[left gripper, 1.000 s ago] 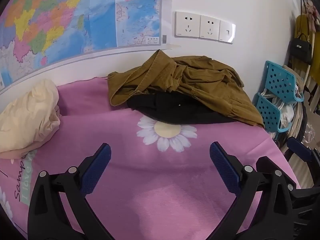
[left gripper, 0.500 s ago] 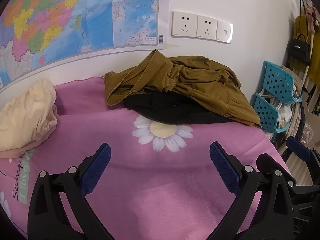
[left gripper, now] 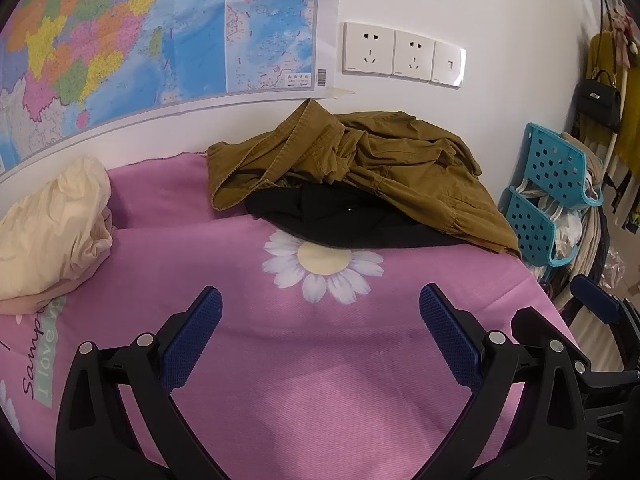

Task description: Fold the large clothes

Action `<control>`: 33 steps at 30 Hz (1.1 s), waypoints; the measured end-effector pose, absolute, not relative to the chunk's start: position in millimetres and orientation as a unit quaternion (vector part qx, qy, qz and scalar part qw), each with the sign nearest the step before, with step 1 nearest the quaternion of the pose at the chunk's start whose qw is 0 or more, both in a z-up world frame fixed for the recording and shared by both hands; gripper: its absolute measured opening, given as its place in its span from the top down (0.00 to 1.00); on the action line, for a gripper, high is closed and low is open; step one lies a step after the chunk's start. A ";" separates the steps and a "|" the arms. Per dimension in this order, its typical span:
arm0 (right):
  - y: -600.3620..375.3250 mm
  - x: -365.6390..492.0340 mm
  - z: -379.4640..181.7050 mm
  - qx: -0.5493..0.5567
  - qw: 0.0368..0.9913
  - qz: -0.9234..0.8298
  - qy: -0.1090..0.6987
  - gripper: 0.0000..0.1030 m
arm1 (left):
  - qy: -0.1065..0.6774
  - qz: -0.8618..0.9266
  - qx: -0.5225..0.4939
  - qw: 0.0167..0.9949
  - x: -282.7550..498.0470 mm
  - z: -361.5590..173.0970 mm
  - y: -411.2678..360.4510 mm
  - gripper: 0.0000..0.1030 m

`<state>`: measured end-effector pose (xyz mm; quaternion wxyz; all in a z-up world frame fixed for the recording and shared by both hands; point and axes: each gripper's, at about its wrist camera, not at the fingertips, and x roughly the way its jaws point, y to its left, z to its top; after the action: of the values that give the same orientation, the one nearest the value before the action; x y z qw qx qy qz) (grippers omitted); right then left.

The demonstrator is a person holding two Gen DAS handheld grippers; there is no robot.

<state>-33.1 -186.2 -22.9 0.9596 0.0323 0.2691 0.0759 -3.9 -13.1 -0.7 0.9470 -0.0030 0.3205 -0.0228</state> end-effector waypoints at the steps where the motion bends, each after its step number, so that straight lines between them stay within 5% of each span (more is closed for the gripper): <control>1: -186.3 -33.0 -22.9 0.033 0.959 0.076 0.269 0.06 | 0.321 -0.023 -0.003 0.947 -4.5 -0.6 -13.8 0.05; 33: -191.9 -36.6 -21.0 0.031 0.962 0.071 0.264 0.06 | 0.320 -0.021 -0.008 0.947 -5.8 -1.5 -14.0 0.05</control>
<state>-36.6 -191.9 -21.0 0.9615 0.0307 0.2636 0.0713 -5.8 -14.0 -1.5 0.9470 -0.0078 0.3203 -0.0211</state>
